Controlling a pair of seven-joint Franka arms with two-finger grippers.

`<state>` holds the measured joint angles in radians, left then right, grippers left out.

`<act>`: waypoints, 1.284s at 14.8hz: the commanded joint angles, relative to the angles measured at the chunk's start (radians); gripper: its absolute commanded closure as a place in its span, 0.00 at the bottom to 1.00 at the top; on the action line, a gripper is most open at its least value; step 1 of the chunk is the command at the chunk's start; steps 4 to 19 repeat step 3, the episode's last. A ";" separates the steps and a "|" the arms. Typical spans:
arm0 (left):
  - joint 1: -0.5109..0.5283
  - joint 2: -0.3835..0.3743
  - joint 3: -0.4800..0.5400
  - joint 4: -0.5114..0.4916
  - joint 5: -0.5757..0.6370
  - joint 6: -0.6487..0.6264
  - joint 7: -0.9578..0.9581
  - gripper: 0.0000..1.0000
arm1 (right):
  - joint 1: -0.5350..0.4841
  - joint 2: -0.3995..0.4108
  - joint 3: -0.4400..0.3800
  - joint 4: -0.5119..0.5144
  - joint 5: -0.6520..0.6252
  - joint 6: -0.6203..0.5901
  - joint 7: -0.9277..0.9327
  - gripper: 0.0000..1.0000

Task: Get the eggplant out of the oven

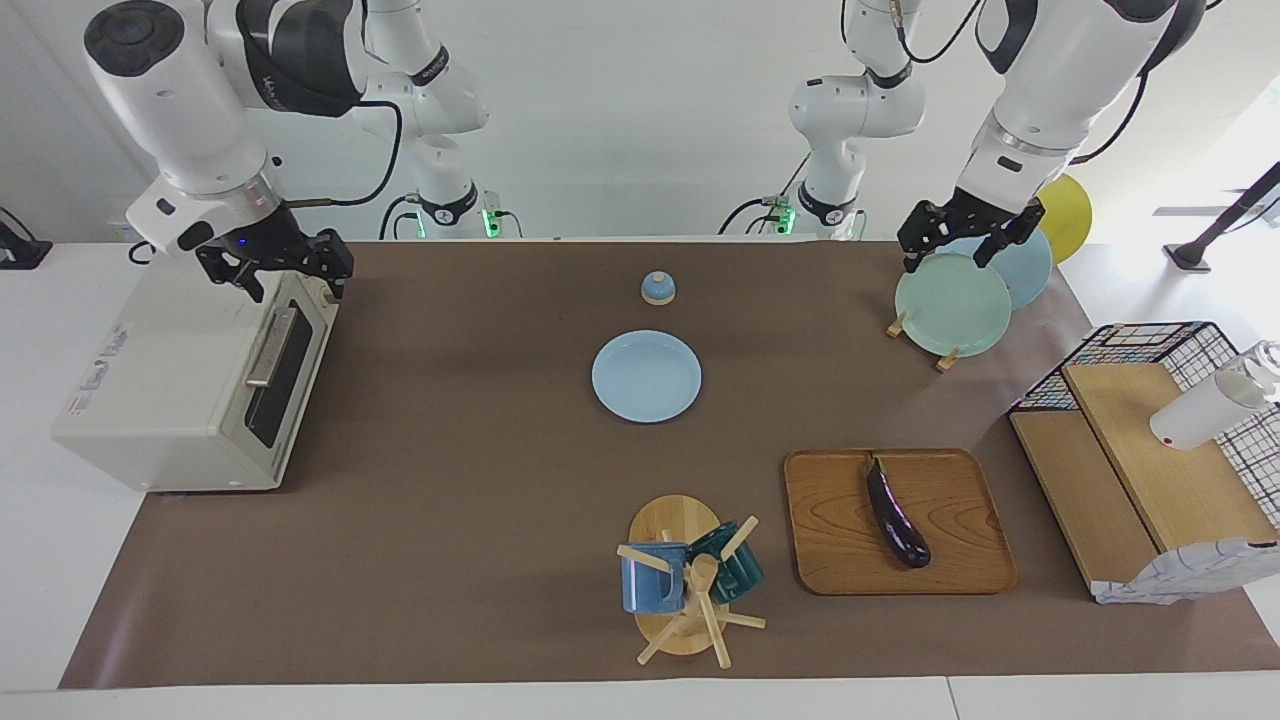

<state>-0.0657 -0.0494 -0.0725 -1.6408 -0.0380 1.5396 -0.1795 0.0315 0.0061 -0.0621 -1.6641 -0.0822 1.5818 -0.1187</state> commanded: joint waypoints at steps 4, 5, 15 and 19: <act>0.014 0.005 -0.013 0.007 -0.016 -0.004 -0.009 0.00 | -0.010 -0.011 0.001 -0.002 0.032 -0.016 0.001 0.00; 0.014 0.005 -0.013 0.007 -0.016 -0.004 -0.009 0.00 | -0.010 -0.011 0.001 -0.002 0.032 -0.016 0.001 0.00; 0.014 0.005 -0.013 0.007 -0.016 -0.004 -0.009 0.00 | -0.010 -0.011 0.001 -0.002 0.032 -0.016 0.001 0.00; 0.014 0.005 -0.013 0.007 -0.016 -0.004 -0.009 0.00 | -0.010 -0.011 0.001 -0.002 0.032 -0.016 0.001 0.00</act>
